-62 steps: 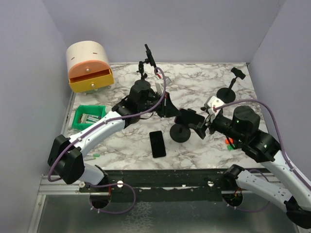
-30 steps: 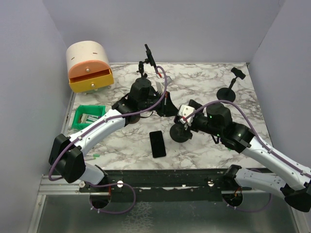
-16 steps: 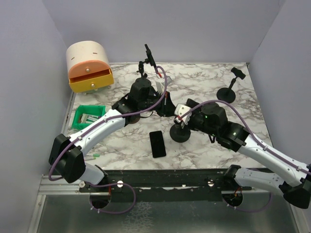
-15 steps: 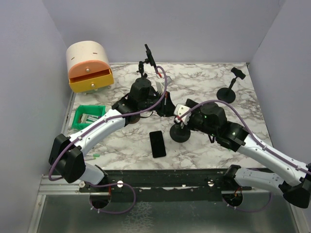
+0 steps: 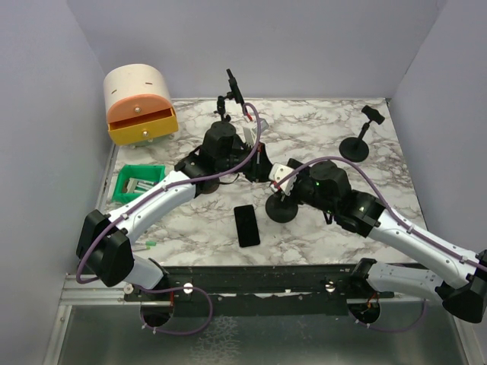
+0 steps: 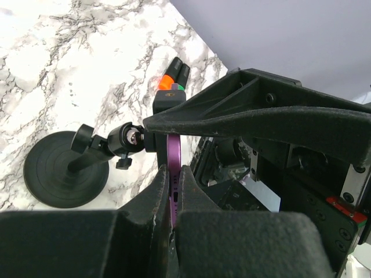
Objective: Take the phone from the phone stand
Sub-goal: Adjust the phone stand with the phone at the center of the board.
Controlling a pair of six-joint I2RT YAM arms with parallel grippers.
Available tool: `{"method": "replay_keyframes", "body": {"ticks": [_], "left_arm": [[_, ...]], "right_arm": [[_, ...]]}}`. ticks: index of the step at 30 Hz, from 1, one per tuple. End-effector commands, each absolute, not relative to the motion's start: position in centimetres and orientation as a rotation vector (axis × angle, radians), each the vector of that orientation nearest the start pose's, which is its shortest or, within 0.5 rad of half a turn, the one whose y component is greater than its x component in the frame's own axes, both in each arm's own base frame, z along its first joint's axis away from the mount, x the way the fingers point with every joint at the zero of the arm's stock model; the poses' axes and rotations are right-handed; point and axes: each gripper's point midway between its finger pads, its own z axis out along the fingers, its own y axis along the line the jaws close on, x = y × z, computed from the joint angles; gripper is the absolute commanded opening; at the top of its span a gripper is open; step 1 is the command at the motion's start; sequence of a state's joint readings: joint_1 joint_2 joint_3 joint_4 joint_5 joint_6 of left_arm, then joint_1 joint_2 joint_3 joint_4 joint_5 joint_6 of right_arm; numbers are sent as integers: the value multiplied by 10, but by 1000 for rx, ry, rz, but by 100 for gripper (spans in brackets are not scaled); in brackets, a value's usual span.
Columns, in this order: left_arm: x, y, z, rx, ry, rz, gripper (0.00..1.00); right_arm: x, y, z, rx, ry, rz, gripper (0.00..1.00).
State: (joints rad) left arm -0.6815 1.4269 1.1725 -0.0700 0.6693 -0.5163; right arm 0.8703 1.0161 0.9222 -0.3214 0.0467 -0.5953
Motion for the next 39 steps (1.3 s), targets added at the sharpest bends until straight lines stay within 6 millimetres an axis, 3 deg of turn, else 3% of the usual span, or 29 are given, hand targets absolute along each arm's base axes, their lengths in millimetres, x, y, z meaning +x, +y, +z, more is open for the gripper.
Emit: {"method": "replay_keyframes", "body": {"ticks": [1,3,8,10,15,21,23,29,34,39], "left_arm": [[236,-354,315,706,1837,-1441,0],[237,-353,317,689,1838,-1431,3],[242,-348,320,651,1825,-1393,38],[245,-346,324,630,1815,-1372,48],[258,-333,334,542,1783,-1283,61],[282,-286,341,287,1699,-1043,67],[283,-268,344,215,1615,-999,67],[271,-224,323,54,1489,-933,66],[263,-227,296,102,1497,-951,65],[252,-249,277,231,1516,-1039,65]], "right_arm": [[252,241,247,-1276,1494,101,69],[251,241,248,-1272,1494,104,60],[250,238,249,-1262,1498,105,47],[248,237,249,-1261,1499,108,46],[248,238,253,-1247,1501,121,44],[249,246,264,-1128,1570,211,42],[250,250,264,-1062,1623,261,41],[259,255,270,-801,1713,361,38],[265,256,273,-596,1780,427,34],[270,253,271,-445,1834,447,31]]}}
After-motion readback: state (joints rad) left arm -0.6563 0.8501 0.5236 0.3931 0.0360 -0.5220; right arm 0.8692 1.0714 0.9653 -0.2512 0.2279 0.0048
